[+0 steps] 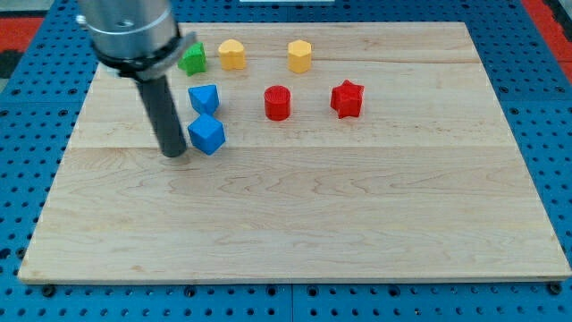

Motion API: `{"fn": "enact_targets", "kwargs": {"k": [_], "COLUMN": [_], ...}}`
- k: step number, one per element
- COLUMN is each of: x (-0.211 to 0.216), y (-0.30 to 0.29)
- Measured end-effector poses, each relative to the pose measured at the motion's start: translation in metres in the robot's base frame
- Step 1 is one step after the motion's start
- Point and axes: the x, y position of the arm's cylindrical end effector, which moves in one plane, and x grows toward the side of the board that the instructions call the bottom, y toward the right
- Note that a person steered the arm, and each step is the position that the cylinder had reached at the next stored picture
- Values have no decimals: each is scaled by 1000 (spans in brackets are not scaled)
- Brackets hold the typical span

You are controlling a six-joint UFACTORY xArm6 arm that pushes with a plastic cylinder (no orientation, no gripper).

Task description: Push the blue triangle slightly up

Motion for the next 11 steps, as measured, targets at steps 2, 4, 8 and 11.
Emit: {"fn": "enact_targets", "kwargs": {"k": [2,4,8,11], "x": [-20,-20,-39,-91], "y": [33,7,11,93]}}
